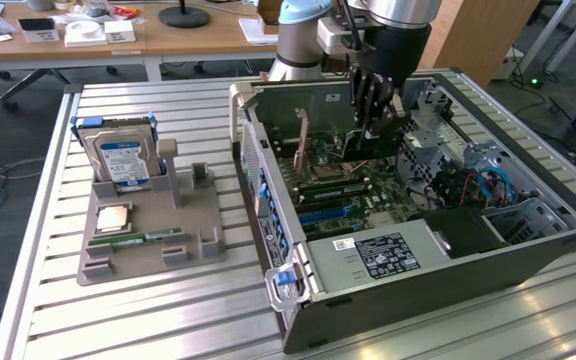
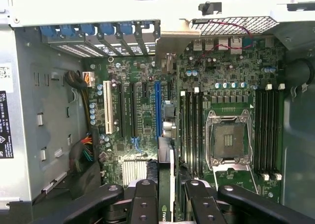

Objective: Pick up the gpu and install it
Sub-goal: 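Insert the gpu into the slot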

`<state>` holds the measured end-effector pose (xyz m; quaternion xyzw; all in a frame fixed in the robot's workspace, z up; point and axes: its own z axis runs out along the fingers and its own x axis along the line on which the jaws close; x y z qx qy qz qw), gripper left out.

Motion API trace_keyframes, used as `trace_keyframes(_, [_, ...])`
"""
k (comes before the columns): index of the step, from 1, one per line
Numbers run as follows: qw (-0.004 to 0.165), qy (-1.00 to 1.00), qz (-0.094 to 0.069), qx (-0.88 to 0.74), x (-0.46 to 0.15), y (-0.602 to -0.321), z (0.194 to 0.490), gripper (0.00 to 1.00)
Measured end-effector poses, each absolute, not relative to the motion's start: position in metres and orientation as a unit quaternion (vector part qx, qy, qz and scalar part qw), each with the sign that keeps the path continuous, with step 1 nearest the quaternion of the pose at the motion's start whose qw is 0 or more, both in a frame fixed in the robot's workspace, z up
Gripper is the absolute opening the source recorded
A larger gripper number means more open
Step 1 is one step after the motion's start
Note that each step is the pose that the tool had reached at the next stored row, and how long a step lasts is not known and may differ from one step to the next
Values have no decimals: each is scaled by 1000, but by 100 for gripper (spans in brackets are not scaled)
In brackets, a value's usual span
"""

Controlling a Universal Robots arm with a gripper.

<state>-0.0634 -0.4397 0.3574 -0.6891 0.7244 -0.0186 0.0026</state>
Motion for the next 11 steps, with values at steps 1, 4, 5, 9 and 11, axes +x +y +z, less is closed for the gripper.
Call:
trace_keyframes(1, [3, 724, -18, -689, -63, -440, 357, 26])
trace_keyframes(4, [3, 724, -19, -689, -63, -440, 354, 26])
trace_keyframes(5, [3, 724, -19, -689, -63, -440, 353, 26])
trace_keyframes(9, [3, 724, -19, -689, -63, -440, 349, 26])
trace_keyframes(11, [3, 724, -19, -689, -63, -440, 347, 26])
